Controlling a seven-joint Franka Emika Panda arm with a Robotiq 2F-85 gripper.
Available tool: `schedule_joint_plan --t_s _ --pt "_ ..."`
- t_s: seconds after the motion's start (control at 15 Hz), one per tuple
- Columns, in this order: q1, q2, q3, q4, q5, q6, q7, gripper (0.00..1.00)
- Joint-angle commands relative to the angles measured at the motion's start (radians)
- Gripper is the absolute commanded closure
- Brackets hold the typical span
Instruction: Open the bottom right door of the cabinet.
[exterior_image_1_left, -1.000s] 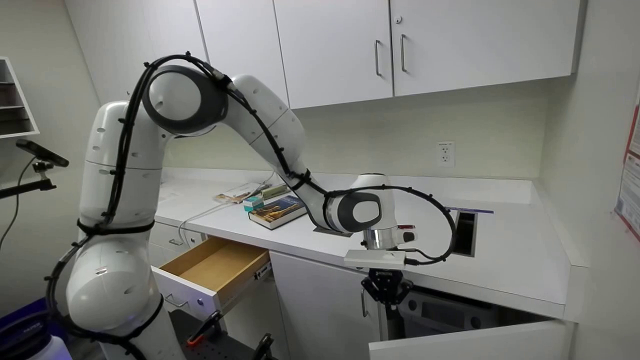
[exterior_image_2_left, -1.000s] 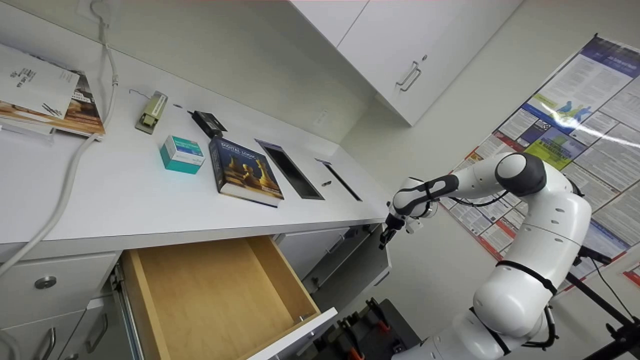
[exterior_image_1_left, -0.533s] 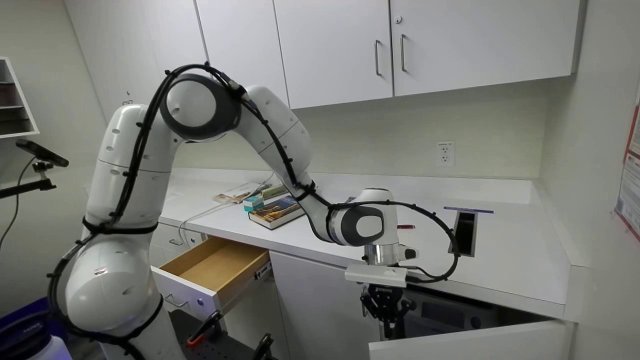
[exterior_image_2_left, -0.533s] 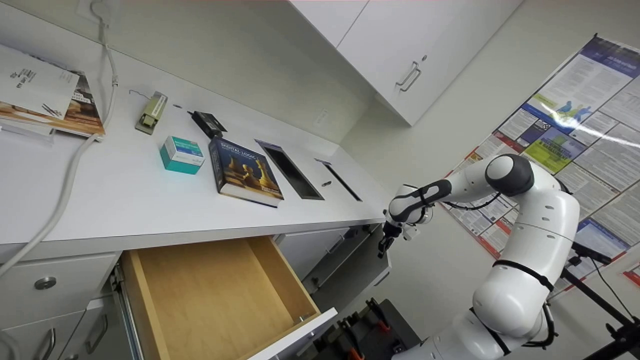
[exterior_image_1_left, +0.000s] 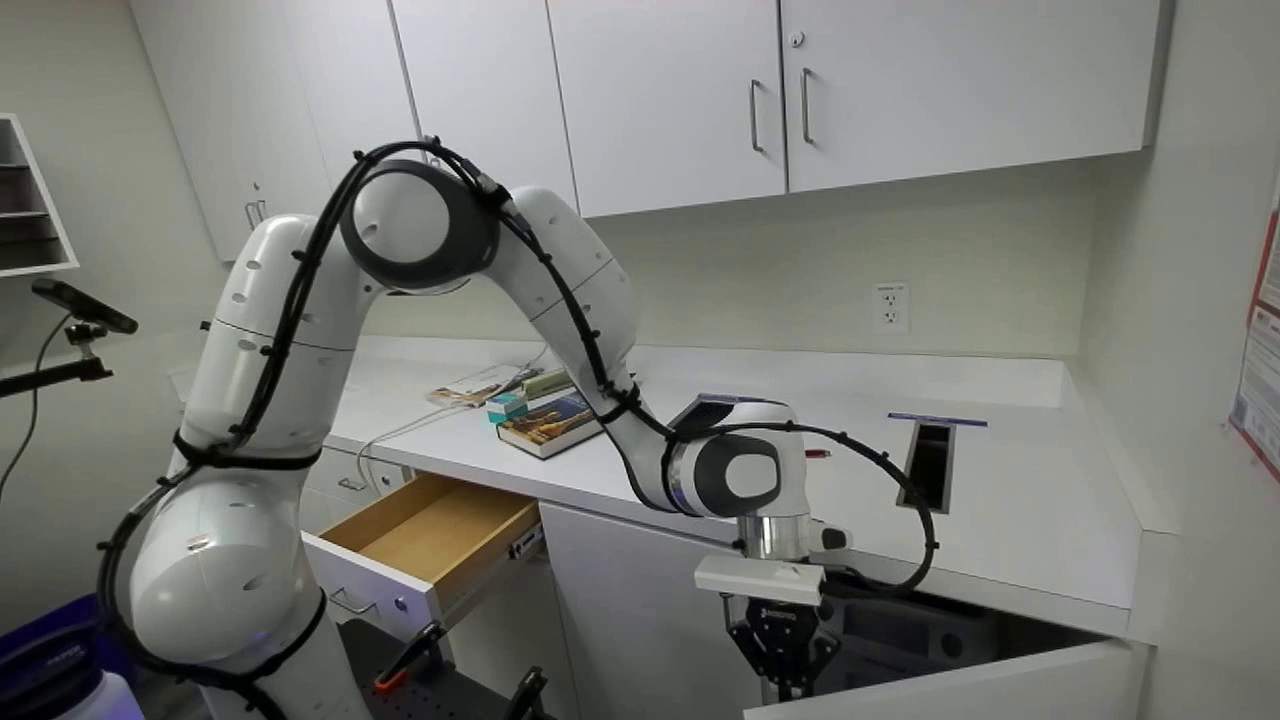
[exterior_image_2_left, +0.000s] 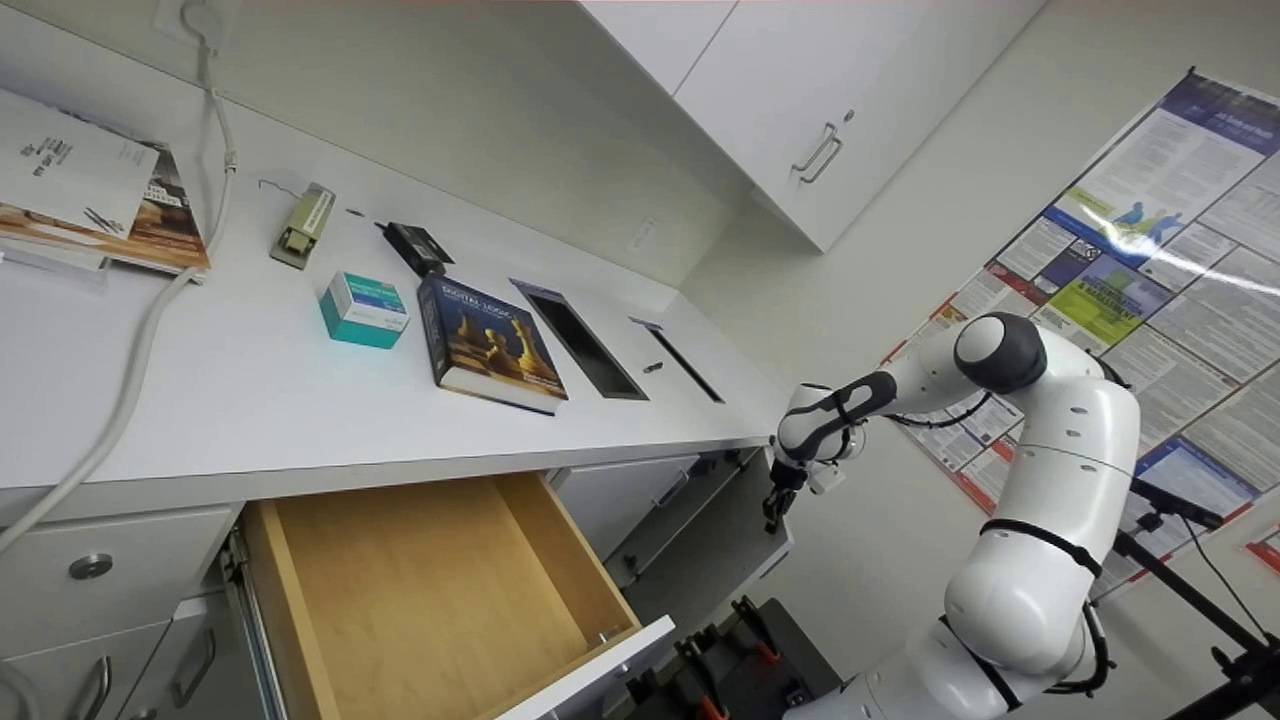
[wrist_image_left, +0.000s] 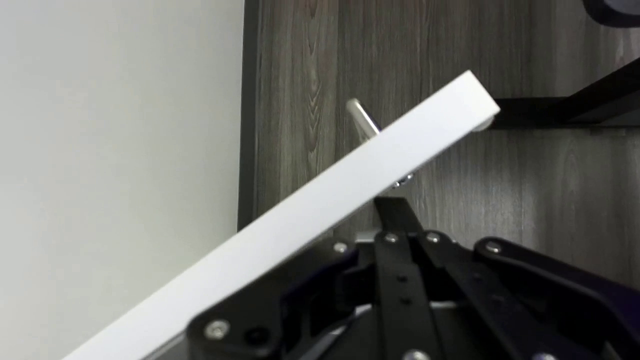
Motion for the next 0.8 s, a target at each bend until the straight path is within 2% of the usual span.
schedule_joint_plan --t_s 0.0,0.27,0.4,0.53,0.73 --pt "0.005 0.039 -0.064 0.023 -0.093 -0.03 0.097 1.0" --pt "-0.004 0.083 -0.138 0.035 -0.175 -0.022 0.195 1.0" --pt "-0.023 0.093 -0.143 0.039 -0.176 -0.015 0.201 1.0" --pt "-0.059 0.079 -0.11 0.033 -0.136 -0.002 0.153 1.0" --pt "-0.157 0.004 0.013 0.003 0.035 0.001 0.005 1.0"
